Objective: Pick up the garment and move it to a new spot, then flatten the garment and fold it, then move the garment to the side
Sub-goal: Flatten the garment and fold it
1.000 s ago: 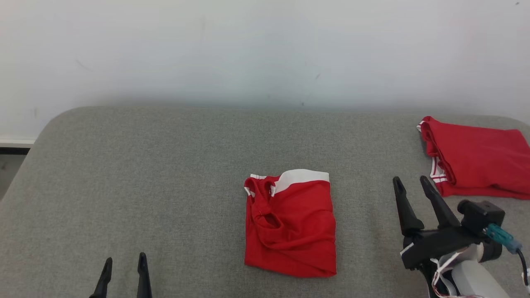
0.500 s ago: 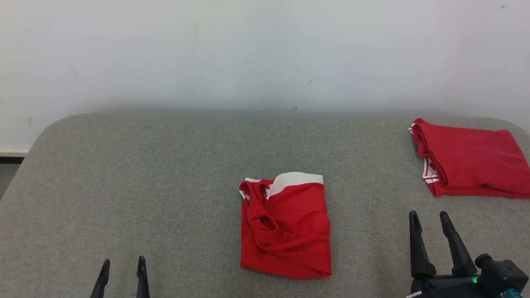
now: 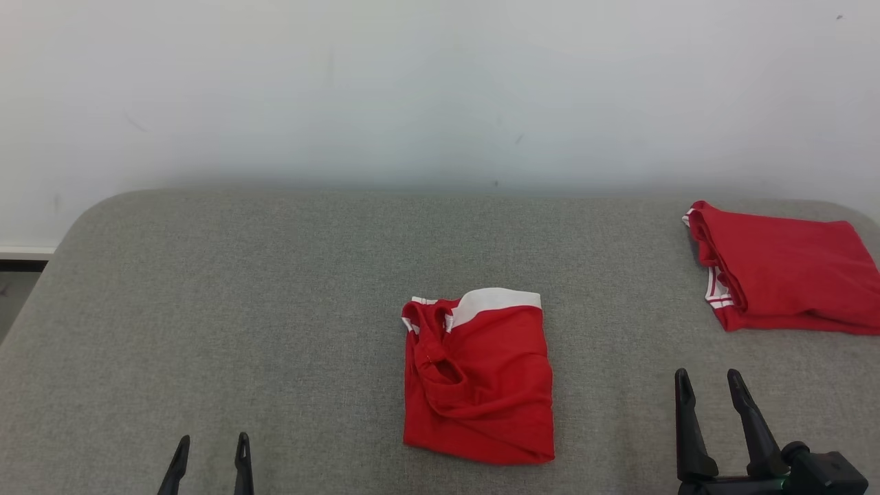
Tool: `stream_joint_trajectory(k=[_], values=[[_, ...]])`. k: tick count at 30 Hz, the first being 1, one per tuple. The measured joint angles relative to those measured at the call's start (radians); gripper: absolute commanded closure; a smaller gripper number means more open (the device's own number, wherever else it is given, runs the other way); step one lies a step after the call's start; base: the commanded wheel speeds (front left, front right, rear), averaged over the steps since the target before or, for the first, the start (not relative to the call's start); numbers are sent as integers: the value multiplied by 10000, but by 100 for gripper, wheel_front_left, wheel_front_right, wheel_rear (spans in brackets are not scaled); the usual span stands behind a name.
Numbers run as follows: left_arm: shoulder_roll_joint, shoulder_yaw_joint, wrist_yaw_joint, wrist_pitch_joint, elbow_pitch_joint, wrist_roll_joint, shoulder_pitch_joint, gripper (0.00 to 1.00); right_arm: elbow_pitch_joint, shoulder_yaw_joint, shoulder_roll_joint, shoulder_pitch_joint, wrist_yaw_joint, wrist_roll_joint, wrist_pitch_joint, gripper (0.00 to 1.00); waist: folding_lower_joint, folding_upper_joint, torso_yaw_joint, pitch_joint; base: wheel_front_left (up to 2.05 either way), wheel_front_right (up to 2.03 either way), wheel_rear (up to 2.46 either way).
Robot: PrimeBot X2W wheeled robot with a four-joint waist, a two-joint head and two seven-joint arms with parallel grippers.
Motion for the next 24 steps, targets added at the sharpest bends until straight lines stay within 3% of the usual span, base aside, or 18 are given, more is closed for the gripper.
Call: stream_joint_trajectory(k=[24], values=[[-4,-25,15,0,-134,-6,115,0,566,232,31,20,0,-182,0,0,0,0,30,3,0,0,0]])
